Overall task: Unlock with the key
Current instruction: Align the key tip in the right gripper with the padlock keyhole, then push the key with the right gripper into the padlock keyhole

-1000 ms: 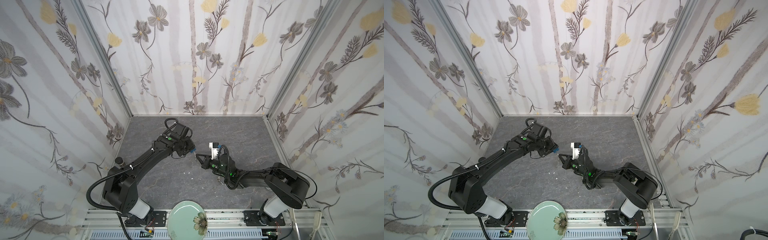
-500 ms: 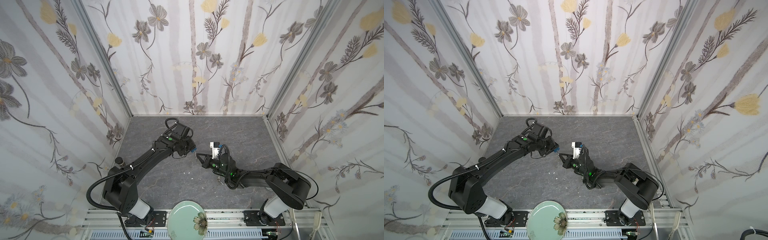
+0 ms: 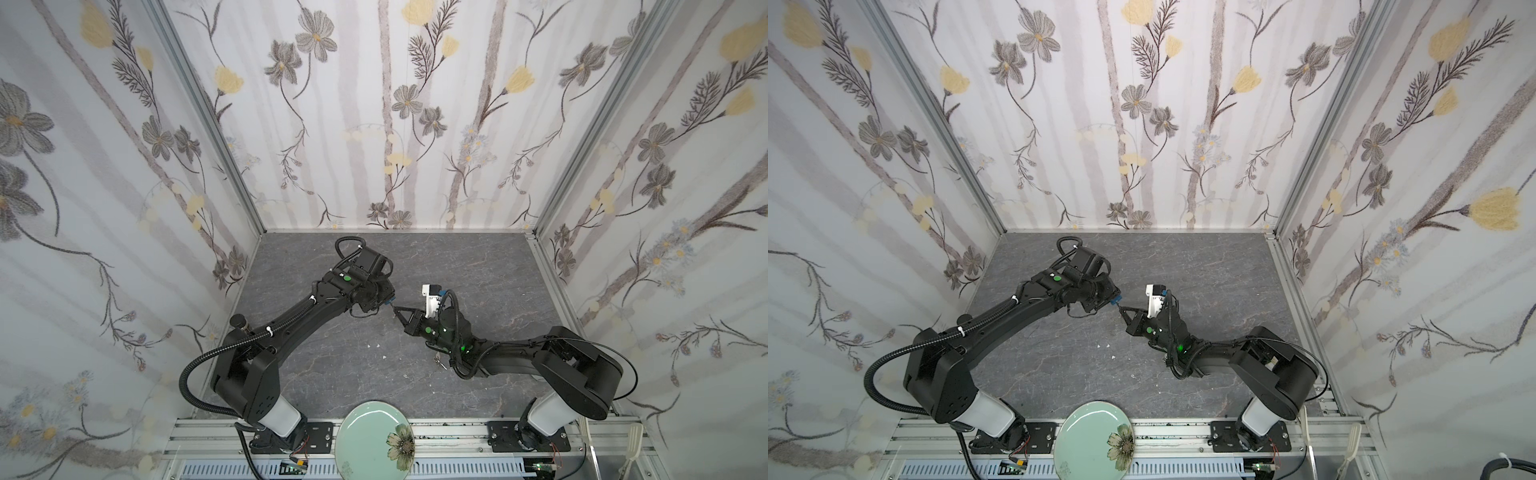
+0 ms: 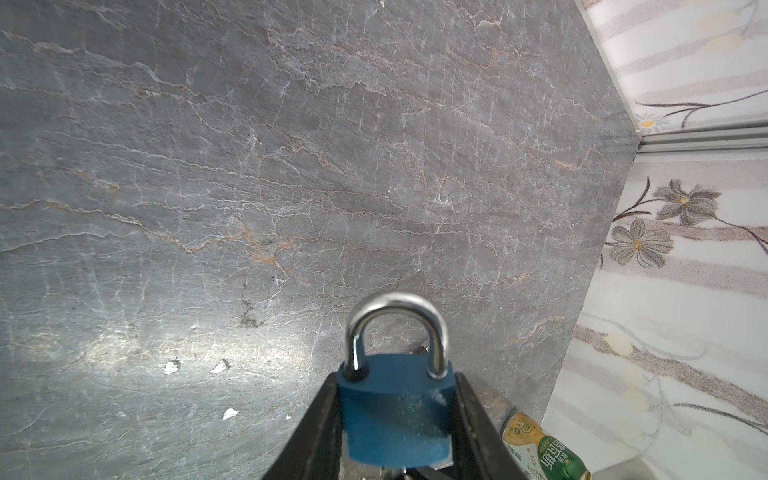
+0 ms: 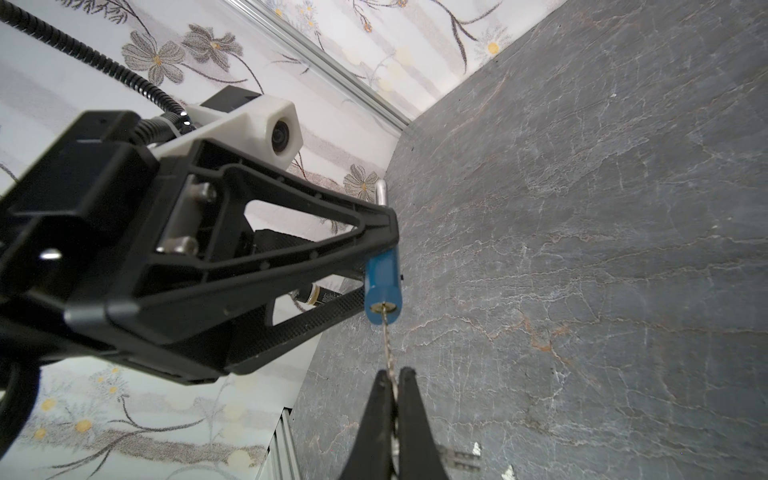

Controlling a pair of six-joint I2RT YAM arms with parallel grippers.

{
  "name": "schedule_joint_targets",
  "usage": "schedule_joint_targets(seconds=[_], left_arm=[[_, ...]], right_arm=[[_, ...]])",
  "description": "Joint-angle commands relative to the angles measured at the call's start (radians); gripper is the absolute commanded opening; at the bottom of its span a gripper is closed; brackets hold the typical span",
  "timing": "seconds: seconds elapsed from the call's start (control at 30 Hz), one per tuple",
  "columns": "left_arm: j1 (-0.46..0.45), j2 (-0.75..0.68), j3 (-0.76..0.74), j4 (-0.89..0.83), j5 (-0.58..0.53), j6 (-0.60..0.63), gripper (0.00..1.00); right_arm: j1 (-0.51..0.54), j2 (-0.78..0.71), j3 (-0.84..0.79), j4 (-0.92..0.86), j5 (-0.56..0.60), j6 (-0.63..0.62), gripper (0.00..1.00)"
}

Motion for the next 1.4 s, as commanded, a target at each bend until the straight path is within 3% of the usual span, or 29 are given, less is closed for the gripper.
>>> schedule_joint_targets(seconds=[0.0,0.5,0.93,1.37], left_arm=[[-0.008,0.008,0.006,-0.020,0.025,-0.008,0.19],[-0.013,0.009,-0.003,-0.020,0.021,-0.001,0.17],[-0.012,0.022,0.060,-0.091,-0.064,0.064,0.16],[-0.015,0.043,0.070,-0.087,-0.046,0.060,0.15]], right_arm=[[0.000,-0.008,-0.005,0.104,0.043,0.028,0.00],[-0.011,0.009,-0.034,0.198,0.022,0.086,0.00],[-0.009,0.019,-0.041,0.186,0.014,0.091,0.00],[-0.008,0.025,-0.035,0.185,0.021,0.097,0.00]])
